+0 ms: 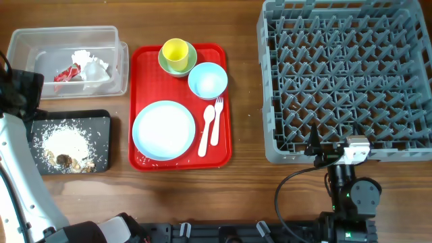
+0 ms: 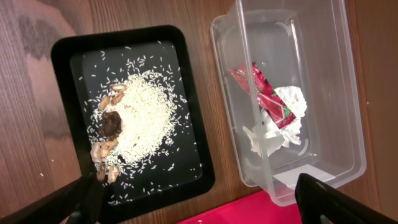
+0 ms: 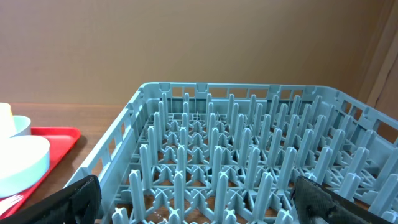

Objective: Sort waste into correct bins and load items into the dishwasher rack

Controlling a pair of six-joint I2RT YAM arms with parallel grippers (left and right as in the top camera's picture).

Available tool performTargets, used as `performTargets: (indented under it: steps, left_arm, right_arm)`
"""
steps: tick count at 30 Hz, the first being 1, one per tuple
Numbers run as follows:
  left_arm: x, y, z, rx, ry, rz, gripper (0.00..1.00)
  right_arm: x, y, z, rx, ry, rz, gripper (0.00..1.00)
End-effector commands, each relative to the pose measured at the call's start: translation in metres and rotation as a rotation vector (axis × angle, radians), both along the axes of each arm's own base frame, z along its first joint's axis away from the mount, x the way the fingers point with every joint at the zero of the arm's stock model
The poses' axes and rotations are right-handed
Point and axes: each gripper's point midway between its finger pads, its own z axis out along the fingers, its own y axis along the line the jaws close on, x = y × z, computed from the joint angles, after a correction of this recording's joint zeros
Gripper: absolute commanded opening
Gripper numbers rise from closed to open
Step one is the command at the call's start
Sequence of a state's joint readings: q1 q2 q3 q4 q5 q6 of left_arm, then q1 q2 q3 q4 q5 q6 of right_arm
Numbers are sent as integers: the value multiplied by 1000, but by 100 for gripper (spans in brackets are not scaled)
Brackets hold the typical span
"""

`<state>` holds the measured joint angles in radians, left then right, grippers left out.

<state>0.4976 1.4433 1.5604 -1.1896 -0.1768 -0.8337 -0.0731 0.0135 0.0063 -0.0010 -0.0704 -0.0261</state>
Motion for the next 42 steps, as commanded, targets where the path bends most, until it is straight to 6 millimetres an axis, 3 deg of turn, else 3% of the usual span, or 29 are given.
performTargets:
  steps: [1,10,11,13,14,18,20,23,26,29,32,37,40,42]
  left_arm:
    - [0,0,-3,-15,-2,14,100]
    - [0,0,-3,-16,-3,14,100]
    - [0,0,-3,-15,-2,14,100]
    - [0,0,-3,-16,-3,14,100]
    - [0,0,-3,-15,-2,14,100]
    - [0,0,-3,-16,-3,14,100]
    - [0,0,-3,-16,-3,14,100]
    - [0,0,-3,-16,-3,14,100]
    - [0,0,-3,-15,-2,14,100]
    - [0,0,-3,-16,-3,14,100]
    - [0,0,-3,-15,-2,15,100]
    - [0,0,-3,-15,-2,14,100]
    - [0,0,-3,-15,-2,14,100]
    - [0,0,-3,-16,-3,14,100]
  right_arm:
    - [0,-2,1,2,-6,-12,100]
    - [0,5,8,33,-32,29,100]
    - [-2,21,19,131,-70,129,100]
    - [-19,71,39,508,-47,459,100]
    - [-20,74,41,637,-18,481,100]
    - [-10,45,46,1159,-11,335,100]
    - [-12,45,56,1305,-23,369,100]
    - [-35,44,119,1183,-272,523,100]
    - [-40,41,154,1145,-330,526,100]
    - [-28,45,185,1026,-313,506,100]
    - [2,72,219,811,-187,596,100]
    - [65,116,233,672,160,780,100]
    - [86,166,234,527,322,907,100]
    - [94,204,226,421,411,897,100]
